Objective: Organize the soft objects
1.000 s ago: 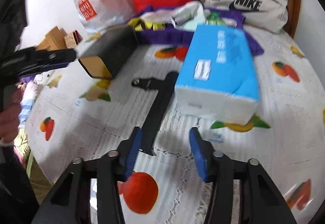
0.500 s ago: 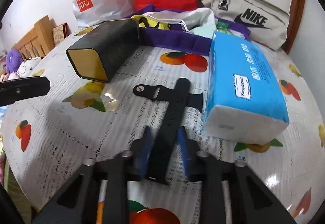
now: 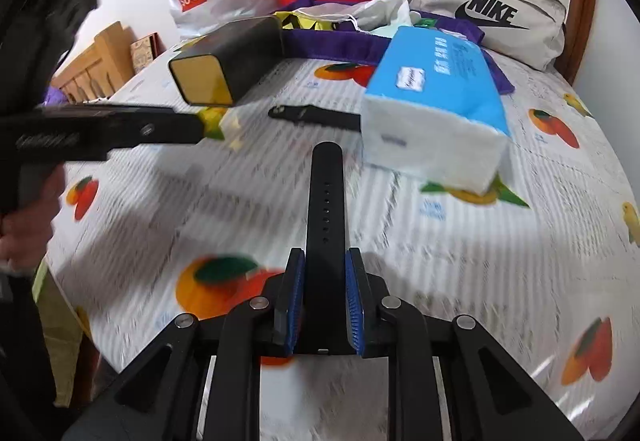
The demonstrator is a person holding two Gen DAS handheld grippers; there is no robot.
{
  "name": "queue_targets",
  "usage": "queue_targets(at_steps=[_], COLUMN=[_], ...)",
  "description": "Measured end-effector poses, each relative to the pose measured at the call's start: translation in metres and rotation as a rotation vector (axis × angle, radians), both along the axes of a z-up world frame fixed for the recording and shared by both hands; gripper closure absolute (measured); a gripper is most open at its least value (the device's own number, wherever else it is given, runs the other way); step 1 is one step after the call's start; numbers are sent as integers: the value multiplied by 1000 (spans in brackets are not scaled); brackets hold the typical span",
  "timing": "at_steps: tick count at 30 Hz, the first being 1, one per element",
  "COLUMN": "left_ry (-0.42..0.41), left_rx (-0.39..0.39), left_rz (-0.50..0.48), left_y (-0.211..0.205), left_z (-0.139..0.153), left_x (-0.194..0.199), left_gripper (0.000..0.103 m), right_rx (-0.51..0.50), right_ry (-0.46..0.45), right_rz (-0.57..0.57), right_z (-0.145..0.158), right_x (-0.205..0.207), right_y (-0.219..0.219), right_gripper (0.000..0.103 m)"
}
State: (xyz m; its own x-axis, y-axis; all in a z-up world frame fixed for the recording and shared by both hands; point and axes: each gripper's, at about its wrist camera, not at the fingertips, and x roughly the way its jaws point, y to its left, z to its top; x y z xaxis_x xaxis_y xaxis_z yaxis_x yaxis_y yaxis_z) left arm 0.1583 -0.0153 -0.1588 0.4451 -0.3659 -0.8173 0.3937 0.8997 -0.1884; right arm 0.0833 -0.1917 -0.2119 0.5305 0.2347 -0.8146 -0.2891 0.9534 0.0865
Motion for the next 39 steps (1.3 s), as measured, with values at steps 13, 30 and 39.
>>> queue_targets(at_steps=[13, 30, 39], left_ry=[-34, -62, -30], left_rx=[138, 206, 204], left_rz=[-130, -154, -235], left_y=[-73, -88, -85], left_z=[-22, -30, -24], left_x=[29, 59, 35], left_gripper=[41, 52, 62], right_rx=[-41, 19, -2], right_ry=[-28, -43, -53], right_rz=[-29, -28, -33], right_z=[-1, -6, -6], right_x=[-19, -15, -16], right_y=[-58, -78, -75], right_gripper=[82, 82, 82])
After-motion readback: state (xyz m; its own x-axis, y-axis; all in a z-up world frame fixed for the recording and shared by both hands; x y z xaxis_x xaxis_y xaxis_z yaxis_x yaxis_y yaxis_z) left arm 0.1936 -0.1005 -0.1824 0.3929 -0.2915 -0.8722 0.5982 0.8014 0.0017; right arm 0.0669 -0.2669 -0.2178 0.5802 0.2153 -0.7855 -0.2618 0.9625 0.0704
